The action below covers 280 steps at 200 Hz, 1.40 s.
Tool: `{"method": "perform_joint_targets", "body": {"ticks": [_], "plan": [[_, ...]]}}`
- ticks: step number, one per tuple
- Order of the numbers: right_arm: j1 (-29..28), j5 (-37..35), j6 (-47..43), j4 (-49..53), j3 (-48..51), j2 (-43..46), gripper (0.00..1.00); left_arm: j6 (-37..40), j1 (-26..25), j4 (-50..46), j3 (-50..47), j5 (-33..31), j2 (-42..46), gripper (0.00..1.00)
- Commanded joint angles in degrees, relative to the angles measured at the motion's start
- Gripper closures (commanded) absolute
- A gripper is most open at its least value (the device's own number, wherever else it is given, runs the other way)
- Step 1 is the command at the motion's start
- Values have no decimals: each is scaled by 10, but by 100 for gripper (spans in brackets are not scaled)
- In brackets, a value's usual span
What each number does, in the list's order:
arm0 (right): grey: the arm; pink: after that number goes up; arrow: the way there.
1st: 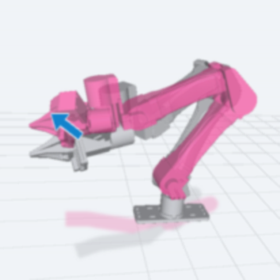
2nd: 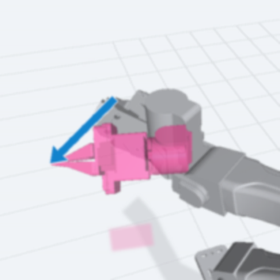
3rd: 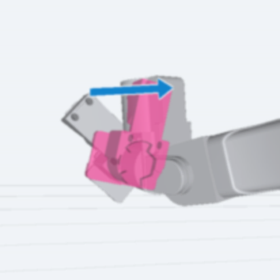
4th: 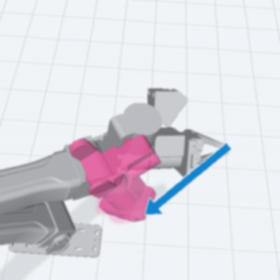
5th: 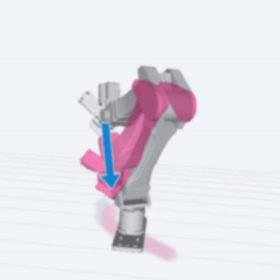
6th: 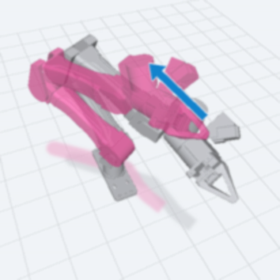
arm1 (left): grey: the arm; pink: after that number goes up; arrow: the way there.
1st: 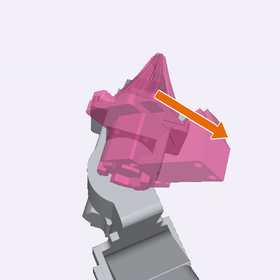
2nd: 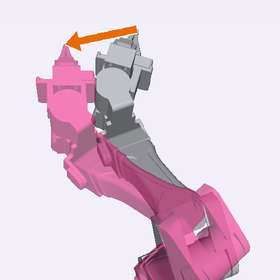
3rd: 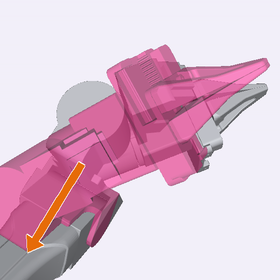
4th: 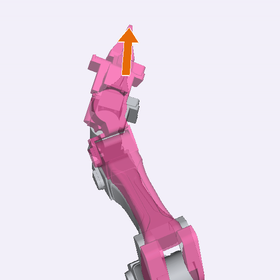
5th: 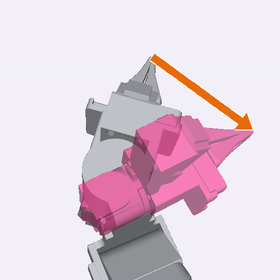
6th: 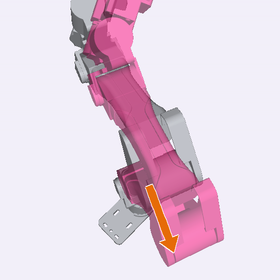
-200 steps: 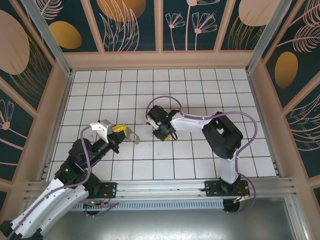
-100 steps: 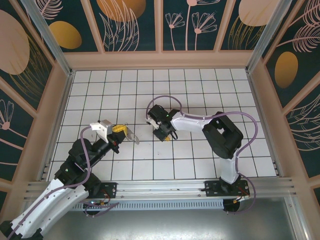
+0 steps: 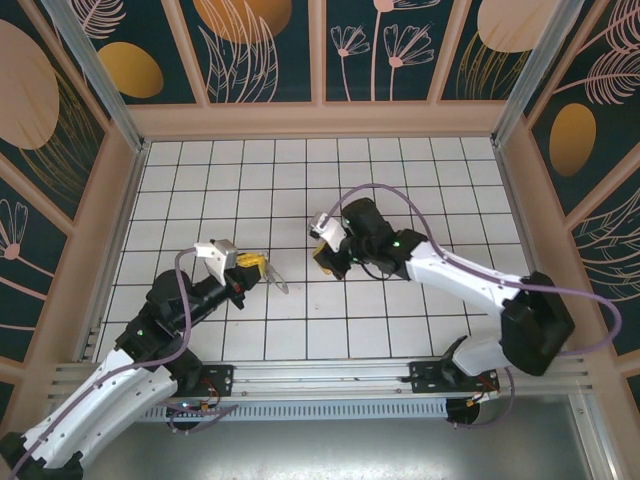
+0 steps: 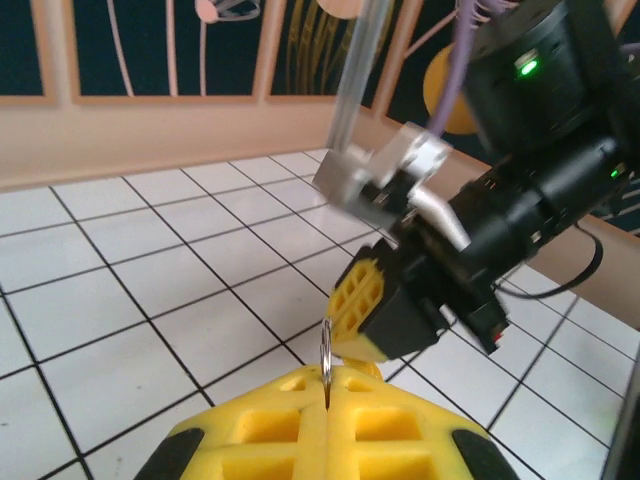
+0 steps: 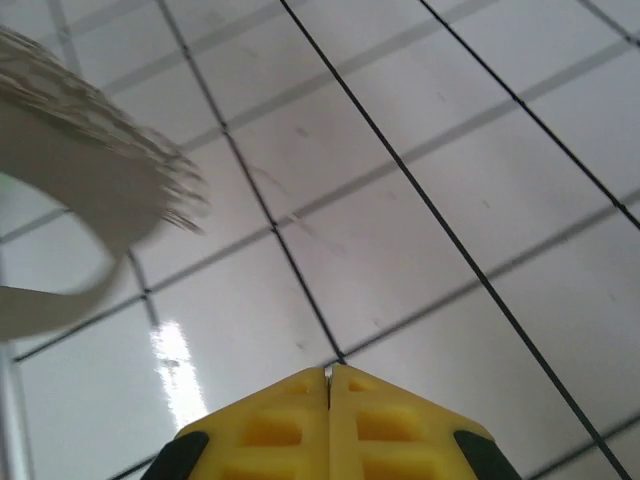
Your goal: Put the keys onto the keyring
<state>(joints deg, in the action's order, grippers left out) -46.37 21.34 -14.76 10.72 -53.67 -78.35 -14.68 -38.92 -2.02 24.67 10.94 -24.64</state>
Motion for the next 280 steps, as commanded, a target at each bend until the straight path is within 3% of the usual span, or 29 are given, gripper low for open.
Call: {"method": "perform_joint_targets", "body": {"ticks": [1,25,57,82,115,167,239,280], "plan": [[10,119,-1,-122,50,56,100,5,3,52,26,53,-12,100],[57,146,47,-150,71,66,100,8,3,46,33,45,-17,100],[75,81,87,-111,76,3,100,5,3,37,35,16,-15,100],[65,78,143,-139,89,-55,100,-2,2,37,29,9,-22,100],[37,-19,148,-78,57,-127,100,-3,3,34,20,1,-12,100],[14,-63,178,-85,54,-192,98,1,2,30,16,-4,-4,100],[-6,-126,148,-21,14,-197,72,2,3,29,12,-5,4,100],[-5,-143,127,22,-7,-210,72,0,3,30,9,-4,7,100]]}}
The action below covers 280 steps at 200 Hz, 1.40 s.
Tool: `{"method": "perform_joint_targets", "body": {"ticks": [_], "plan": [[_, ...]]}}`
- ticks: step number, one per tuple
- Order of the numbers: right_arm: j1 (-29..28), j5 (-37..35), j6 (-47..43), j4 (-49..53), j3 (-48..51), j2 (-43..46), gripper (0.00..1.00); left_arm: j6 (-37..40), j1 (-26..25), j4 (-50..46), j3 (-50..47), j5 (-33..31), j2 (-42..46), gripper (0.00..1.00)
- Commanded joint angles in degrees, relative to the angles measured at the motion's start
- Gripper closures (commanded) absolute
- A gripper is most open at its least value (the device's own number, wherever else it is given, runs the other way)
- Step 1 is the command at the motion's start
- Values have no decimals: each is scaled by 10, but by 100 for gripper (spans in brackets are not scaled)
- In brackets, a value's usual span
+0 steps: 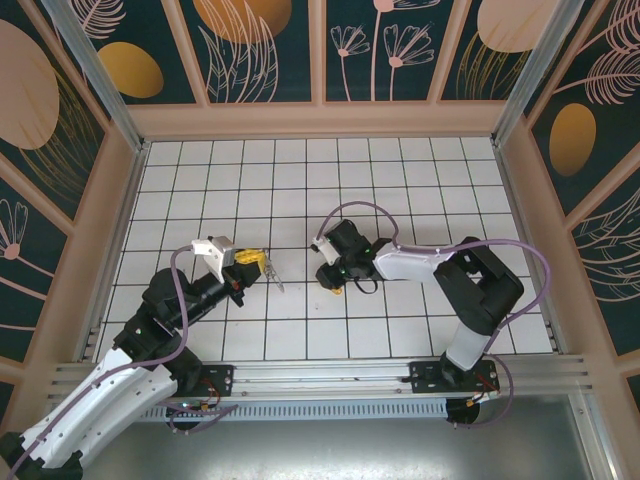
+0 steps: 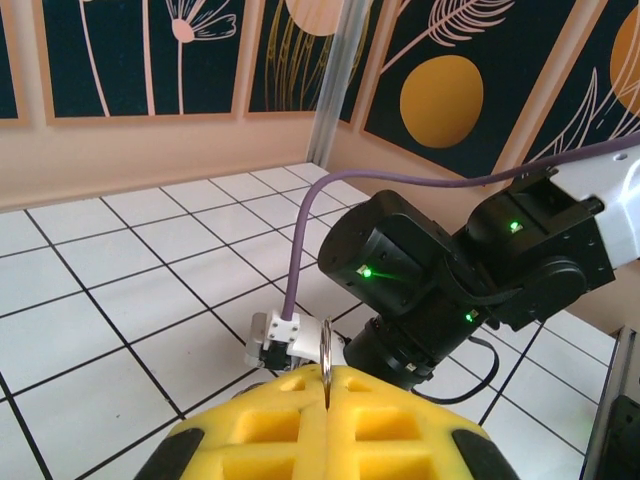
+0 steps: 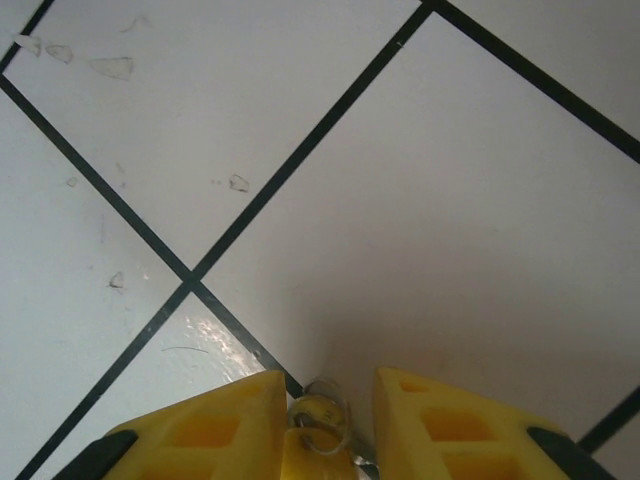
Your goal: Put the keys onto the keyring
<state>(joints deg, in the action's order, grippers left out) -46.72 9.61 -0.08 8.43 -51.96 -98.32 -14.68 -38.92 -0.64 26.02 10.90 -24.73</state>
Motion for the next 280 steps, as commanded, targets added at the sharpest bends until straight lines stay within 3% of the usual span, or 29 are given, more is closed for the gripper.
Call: {"method": "perform_joint_targets", "body": {"ticks": [1,185,280], "plan": [[-1,-26,-20,47,-25,-10,73,0,3,16,-4,-3,8,100],[59,145,-94,166,-110,-62,76,2,3,17,-14,-1,16,100],[63,159,-112,185,-130,-92,78,3,3,20,-15,0,23,100]]}}
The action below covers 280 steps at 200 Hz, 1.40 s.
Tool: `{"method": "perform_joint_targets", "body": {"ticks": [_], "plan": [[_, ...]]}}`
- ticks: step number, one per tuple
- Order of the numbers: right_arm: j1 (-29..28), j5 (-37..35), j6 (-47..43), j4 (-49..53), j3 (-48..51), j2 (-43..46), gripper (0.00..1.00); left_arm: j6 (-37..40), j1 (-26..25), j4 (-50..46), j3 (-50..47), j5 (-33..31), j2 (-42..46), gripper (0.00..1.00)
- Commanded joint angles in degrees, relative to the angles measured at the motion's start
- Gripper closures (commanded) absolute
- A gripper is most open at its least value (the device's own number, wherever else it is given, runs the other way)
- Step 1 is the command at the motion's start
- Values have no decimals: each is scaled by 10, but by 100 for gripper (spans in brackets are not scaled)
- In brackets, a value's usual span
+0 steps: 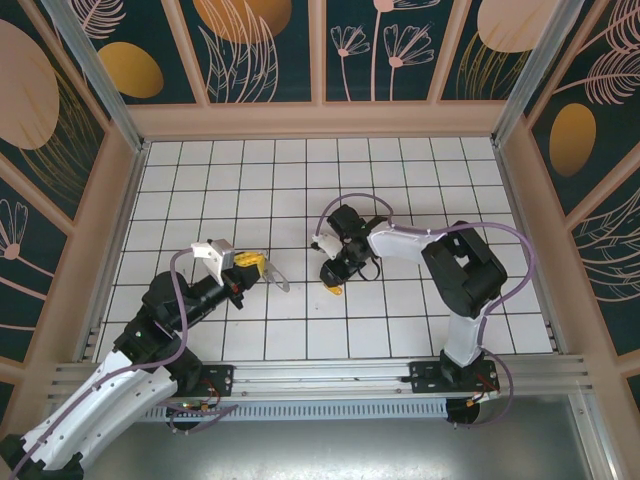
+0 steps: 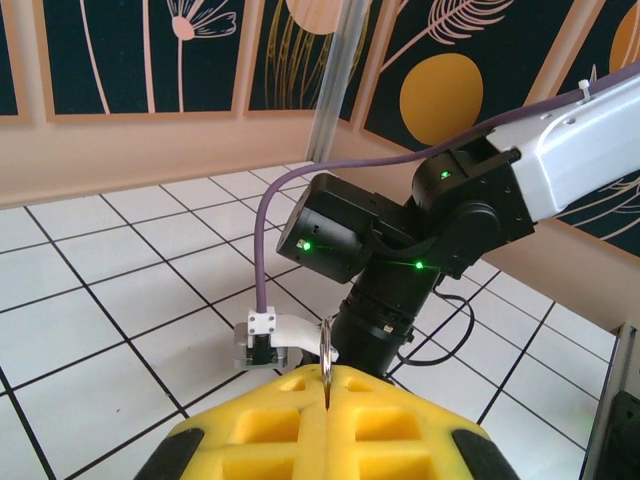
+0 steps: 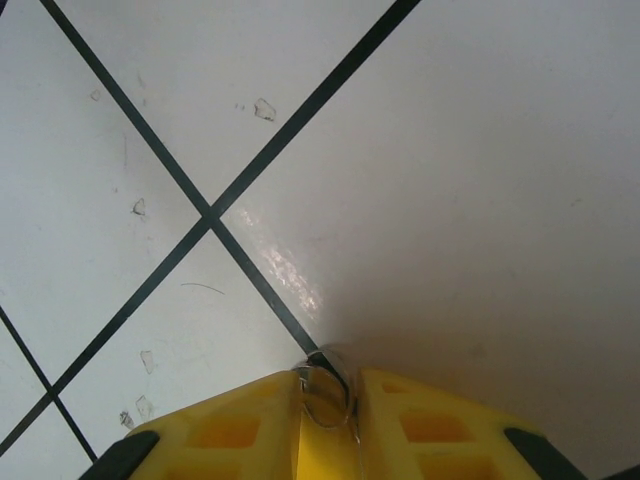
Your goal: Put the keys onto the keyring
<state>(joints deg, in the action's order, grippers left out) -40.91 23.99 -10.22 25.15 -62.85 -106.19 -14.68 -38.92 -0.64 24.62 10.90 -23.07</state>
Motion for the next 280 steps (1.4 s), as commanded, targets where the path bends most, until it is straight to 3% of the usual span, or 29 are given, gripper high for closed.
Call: {"method": "perform_joint_targets", "body": {"ticks": [1,90,144,171,194,233,280], "plan": [[5,15,-11,18,-21,-14,78,3,3,20,-1,0,6,100],[9,21,-20,25,-32,-26,80,4,3,21,-1,-2,5,100],[10,25,-24,30,-34,-25,88,5,3,19,0,-3,7,100],[10,30,-23,26,-31,-12,100,4,2,17,1,-3,7,100],[10,30,-25,25,-24,6,100,4,3,16,2,-2,6,100],[8,44,-41,-7,17,80,100,5,3,14,4,1,6,100],[-13,65,-70,-120,117,241,100,7,3,17,17,22,-6,100]]}}
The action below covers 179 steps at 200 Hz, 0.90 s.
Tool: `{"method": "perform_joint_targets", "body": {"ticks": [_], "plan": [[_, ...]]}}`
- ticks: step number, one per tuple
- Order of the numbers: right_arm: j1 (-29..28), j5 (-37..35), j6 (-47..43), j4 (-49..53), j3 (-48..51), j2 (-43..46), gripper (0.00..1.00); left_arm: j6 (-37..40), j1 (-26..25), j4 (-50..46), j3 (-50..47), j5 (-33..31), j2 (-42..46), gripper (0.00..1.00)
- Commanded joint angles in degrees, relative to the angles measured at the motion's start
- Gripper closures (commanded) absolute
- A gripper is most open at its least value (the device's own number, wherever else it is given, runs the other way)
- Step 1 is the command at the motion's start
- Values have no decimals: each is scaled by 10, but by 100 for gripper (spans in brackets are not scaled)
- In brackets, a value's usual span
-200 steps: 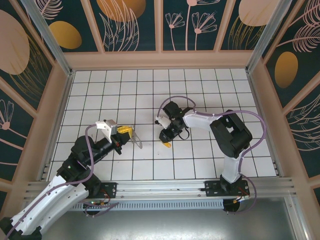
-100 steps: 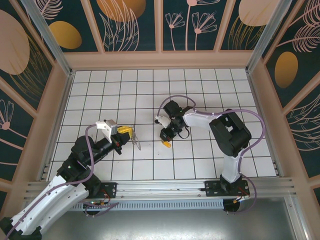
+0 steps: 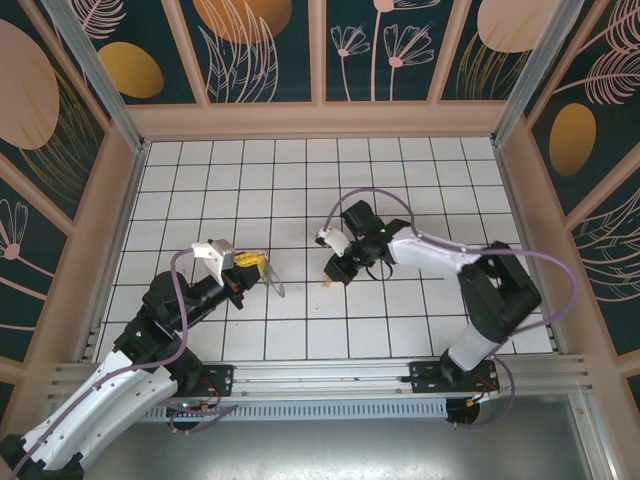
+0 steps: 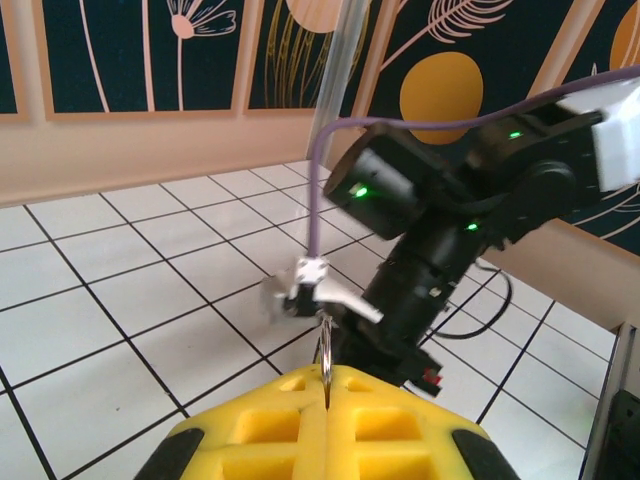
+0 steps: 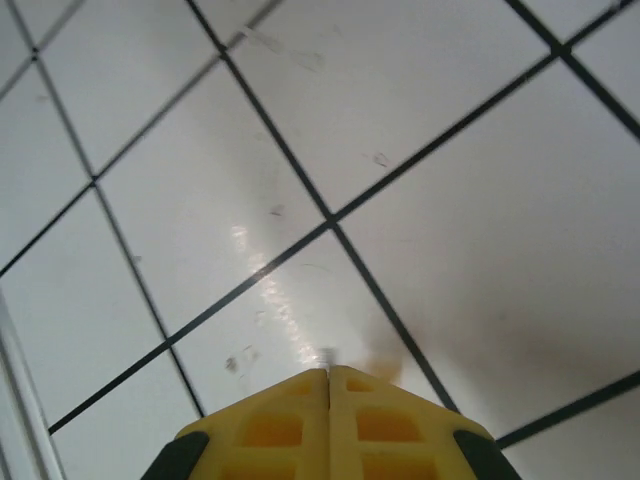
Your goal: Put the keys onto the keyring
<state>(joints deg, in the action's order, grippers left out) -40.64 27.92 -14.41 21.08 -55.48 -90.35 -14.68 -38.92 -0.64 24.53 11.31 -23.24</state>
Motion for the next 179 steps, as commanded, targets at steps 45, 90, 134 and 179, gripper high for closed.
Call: {"method": "perform_joint_targets", "body": {"ticks": [45,90,134,179], "plan": [[-19,102,37,-375,192,279,100,4,3,58,35,102,-32,100],[-18,125,131,-660,285,346,100,36,2,57,75,212,-70,100],[-30,158,118,-710,289,367,100,97,2,44,92,309,-104,100],[-37,182,114,-701,277,353,100,123,2,57,94,326,-135,100]]}}
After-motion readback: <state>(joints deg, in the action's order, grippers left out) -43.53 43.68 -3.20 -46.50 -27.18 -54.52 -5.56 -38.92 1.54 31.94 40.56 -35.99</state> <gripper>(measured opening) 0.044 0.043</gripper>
